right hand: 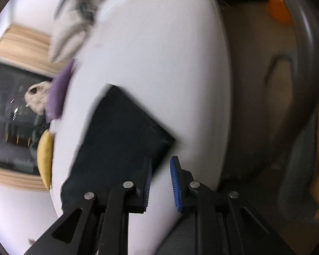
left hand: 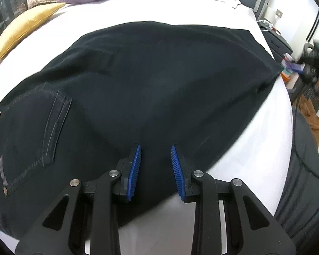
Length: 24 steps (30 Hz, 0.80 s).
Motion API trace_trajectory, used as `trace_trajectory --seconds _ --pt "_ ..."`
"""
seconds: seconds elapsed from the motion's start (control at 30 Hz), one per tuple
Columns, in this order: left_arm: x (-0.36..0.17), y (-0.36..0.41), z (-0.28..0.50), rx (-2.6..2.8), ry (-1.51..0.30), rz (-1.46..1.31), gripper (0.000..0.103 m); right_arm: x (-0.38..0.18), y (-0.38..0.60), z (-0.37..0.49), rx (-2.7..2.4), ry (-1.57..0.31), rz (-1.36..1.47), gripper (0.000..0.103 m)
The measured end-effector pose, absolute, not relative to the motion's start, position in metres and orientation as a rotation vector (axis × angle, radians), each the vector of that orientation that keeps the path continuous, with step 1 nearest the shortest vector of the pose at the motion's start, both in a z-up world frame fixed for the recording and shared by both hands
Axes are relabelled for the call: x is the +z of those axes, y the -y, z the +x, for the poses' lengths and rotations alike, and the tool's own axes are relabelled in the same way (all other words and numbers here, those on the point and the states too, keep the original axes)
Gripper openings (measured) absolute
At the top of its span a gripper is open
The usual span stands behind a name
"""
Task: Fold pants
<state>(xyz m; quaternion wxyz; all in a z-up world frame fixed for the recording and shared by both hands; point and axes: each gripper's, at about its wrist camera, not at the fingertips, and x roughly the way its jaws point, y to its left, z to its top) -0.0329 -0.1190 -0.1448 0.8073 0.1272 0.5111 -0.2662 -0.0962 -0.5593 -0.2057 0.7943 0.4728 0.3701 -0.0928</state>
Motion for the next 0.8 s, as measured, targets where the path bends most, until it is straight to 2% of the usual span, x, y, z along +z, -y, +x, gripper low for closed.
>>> trace_trajectory --seconds 0.07,0.17,0.27,0.3,0.33,0.4,0.43,0.5,0.6,0.63,0.67,0.73,0.8 --pt "-0.145 0.112 -0.039 -0.566 -1.099 0.245 0.028 -0.189 0.525 -0.062 -0.022 -0.788 0.971 0.021" --pt "-0.145 0.105 -0.046 -0.566 -1.108 0.229 0.028 -0.192 0.468 -0.009 0.216 -0.844 0.918 0.029" --pt "-0.137 0.091 -0.060 -0.567 -1.131 0.216 0.029 -0.234 0.437 0.027 0.159 -1.047 0.849 0.037" --pt "-0.127 0.087 -0.063 -0.572 -1.117 0.214 0.029 -0.251 0.440 0.026 0.109 -1.082 0.882 0.016" --pt "-0.115 0.080 -0.064 -0.575 -1.081 0.210 0.029 -0.251 0.445 0.023 0.082 -1.080 0.891 0.000" --pt "-0.096 0.066 -0.058 -0.545 -1.018 0.185 0.029 -0.239 0.445 0.022 0.038 -1.122 0.817 0.001" --pt "-0.084 0.051 -0.048 -0.510 -0.972 0.155 0.029 -0.229 0.439 0.024 0.013 -1.126 0.752 0.009" --pt "-0.078 0.031 -0.030 -0.448 -0.937 0.128 0.029 -0.201 0.416 0.037 0.076 -1.083 0.642 0.019" --pt "-0.090 0.002 0.006 -0.358 -0.945 0.073 0.029 -0.169 0.357 0.082 0.326 -1.014 0.584 0.030" --pt "-0.098 -0.002 0.012 -0.351 -0.966 0.073 0.029 -0.163 0.328 0.103 0.429 -0.996 0.552 0.031" --pt "-0.114 -0.006 0.018 -0.322 -0.997 0.093 0.029 -0.163 0.312 0.116 0.496 -0.992 0.547 0.034" --pt "-0.139 -0.018 0.016 -0.298 -1.019 0.092 0.029 -0.184 0.265 0.167 0.588 -1.052 0.559 0.045" --pt "-0.144 -0.036 0.001 -0.315 -0.965 0.036 0.029 -0.209 0.240 0.198 0.551 -1.103 0.526 0.045"
